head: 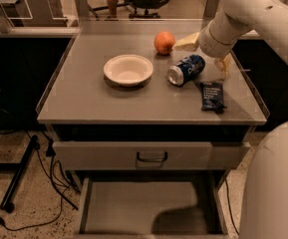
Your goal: Place pepsi can into middle drawer
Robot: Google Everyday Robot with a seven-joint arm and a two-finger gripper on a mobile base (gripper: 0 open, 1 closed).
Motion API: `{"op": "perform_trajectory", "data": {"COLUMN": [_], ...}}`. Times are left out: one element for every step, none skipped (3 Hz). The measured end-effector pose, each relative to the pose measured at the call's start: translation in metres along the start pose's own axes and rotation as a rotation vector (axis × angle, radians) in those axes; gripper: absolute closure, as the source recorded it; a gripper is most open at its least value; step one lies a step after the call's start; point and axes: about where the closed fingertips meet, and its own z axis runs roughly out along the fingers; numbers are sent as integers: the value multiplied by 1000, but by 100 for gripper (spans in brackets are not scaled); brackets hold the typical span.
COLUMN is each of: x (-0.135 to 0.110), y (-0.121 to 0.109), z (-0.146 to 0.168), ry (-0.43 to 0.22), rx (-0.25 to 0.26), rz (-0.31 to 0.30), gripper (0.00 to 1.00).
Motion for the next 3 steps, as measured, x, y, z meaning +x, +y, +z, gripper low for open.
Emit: {"op": "perform_trajectory", "data": {"x": [1, 13, 14], "y": [-6, -5, -5], "z": [5, 6, 6], "ry": [7, 38, 40], "rx": [15, 11, 11], "rz": [14, 4, 4], "gripper": [0, 0, 17]}}
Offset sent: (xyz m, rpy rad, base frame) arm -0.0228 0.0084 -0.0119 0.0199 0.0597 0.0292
